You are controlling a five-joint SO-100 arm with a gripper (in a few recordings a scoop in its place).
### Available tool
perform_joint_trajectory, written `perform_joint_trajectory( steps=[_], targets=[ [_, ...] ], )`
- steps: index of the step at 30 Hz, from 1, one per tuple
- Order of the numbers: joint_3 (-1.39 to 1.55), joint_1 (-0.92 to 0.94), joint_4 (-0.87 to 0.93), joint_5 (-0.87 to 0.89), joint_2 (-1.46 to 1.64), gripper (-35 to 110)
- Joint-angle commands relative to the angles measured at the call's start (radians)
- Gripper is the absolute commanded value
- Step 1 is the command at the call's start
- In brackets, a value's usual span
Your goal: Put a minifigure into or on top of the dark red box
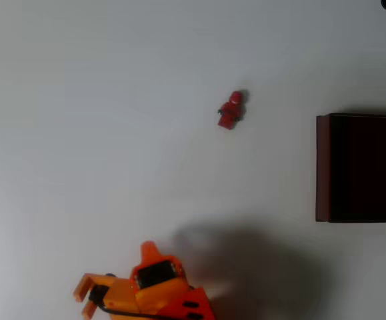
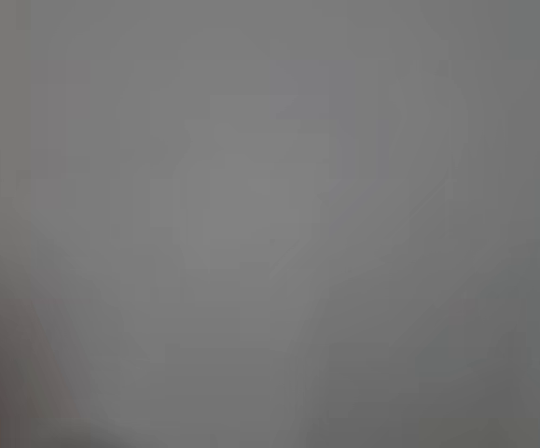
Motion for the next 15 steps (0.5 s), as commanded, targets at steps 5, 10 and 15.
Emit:
perform_joint_trajectory(
  steps=[5,10,15],
  targets=[
    [0.006,-0.012,0.009,0.017,0.000,3],
    [0.006,0.025,0.009,0.051,-0.002,1],
    [0.014,0.006,0.005,0.212,-0.002,10]
  ],
)
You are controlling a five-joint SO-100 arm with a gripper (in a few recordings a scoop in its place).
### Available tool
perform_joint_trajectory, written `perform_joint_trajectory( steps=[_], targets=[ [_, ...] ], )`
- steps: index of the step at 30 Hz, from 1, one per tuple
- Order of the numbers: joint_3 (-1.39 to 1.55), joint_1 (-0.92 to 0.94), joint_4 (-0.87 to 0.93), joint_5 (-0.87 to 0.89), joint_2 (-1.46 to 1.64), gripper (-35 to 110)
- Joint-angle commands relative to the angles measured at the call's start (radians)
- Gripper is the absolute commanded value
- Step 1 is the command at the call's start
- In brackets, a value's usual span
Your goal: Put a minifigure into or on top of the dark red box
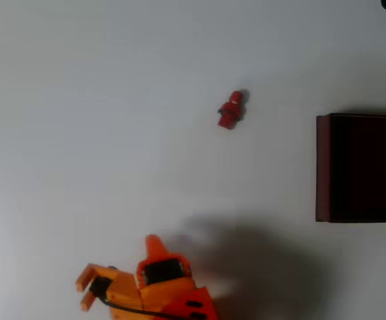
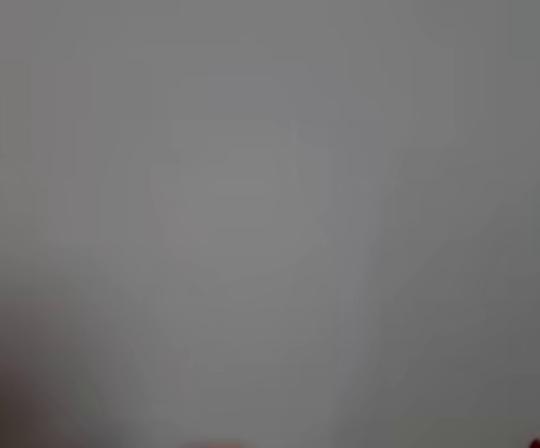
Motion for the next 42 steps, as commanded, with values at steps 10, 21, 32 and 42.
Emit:
perform_joint_trajectory(
  steps=[10,21,32,42],
  targets=[
    [-0.086,-0.058,-0.052,0.678,0.003,9],
    [-0.201,-0.132,0.061,1.085,0.008,20],
    [-0.201,-0.078,0.115,1.359,0.003,23],
    [-0.192,0.066,0.212,1.552,0.002,23]
  ],
)
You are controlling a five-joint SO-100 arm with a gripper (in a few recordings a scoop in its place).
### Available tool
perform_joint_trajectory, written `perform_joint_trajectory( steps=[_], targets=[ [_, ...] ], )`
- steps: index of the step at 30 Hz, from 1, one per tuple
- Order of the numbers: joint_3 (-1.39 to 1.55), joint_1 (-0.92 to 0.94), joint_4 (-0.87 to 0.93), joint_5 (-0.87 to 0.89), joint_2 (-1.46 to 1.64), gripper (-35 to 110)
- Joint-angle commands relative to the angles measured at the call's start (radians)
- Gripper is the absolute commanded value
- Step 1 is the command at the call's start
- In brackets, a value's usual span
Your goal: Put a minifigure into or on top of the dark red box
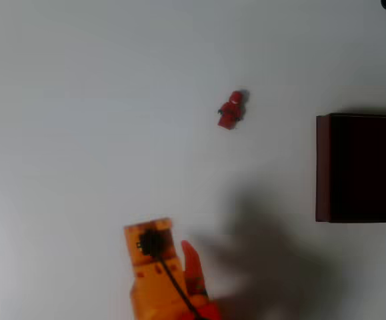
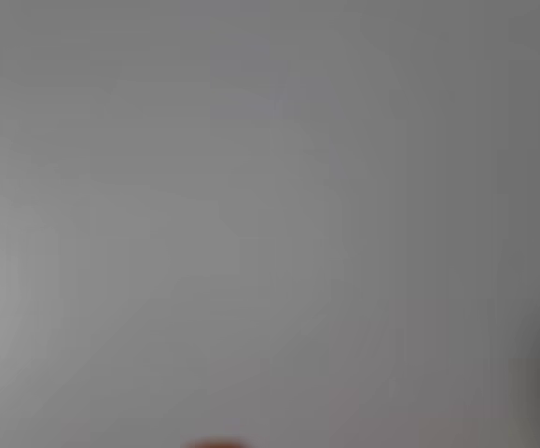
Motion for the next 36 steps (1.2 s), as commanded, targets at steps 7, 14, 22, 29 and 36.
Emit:
perform_joint_trajectory(
  steps=[7,14,22,29,36],
  targets=[
    [0.040,0.058,0.011,0.345,-0.002,28],
    [0.046,0.120,-0.043,0.469,-0.083,29],
    [-0.043,0.155,-0.158,0.491,-0.396,29],
    [-0.212,0.138,-0.236,0.515,-0.778,29],
    [-0.433,0.117,-0.265,0.537,-1.106,29]
  ],
)
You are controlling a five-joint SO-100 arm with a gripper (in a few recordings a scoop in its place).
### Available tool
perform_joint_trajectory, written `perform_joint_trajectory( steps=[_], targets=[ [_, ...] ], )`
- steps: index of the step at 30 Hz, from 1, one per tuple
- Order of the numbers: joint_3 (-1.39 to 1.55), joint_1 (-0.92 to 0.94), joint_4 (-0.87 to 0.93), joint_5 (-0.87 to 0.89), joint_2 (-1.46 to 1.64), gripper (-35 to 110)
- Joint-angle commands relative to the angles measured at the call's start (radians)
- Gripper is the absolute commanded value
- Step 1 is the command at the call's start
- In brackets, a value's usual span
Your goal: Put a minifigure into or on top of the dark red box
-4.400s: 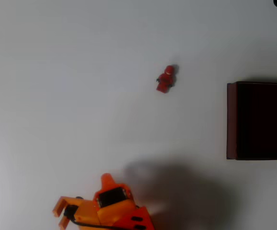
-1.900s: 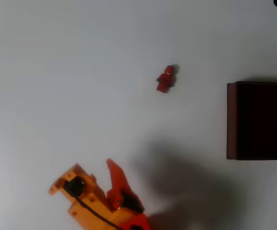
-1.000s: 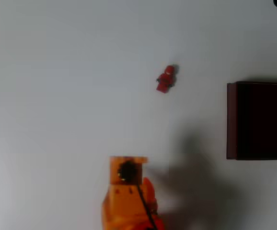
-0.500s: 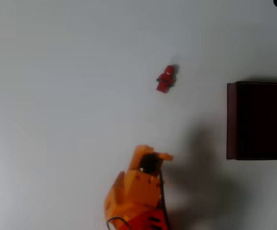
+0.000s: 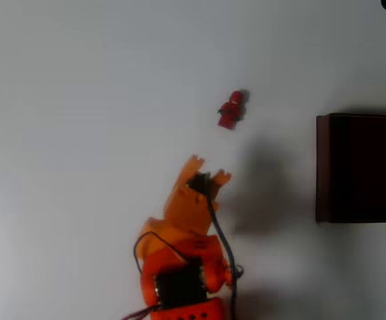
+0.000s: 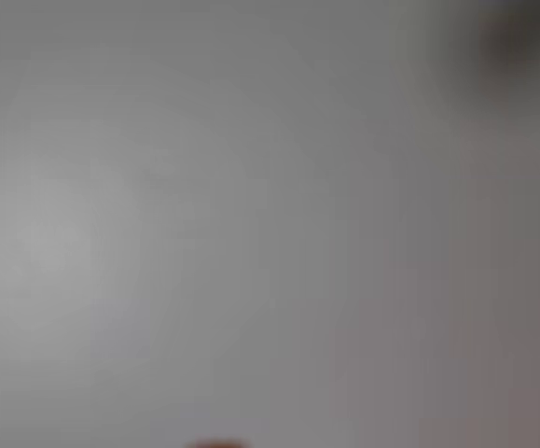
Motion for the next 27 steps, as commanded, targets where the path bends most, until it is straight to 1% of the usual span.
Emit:
perform_joint_trajectory(
  steps=[1,4,11,20,27],
  targets=[
    [-0.064,-0.028,-0.058,0.023,-0.078,29],
    [-0.114,-0.009,-0.115,-0.002,-0.193,29],
    [-0.339,0.052,-0.103,-0.100,-0.434,29],
    [-0.445,0.170,-0.153,-0.264,-0.597,29],
    [-0.512,0.199,-0.190,-0.321,-0.698,28]
  ],
)
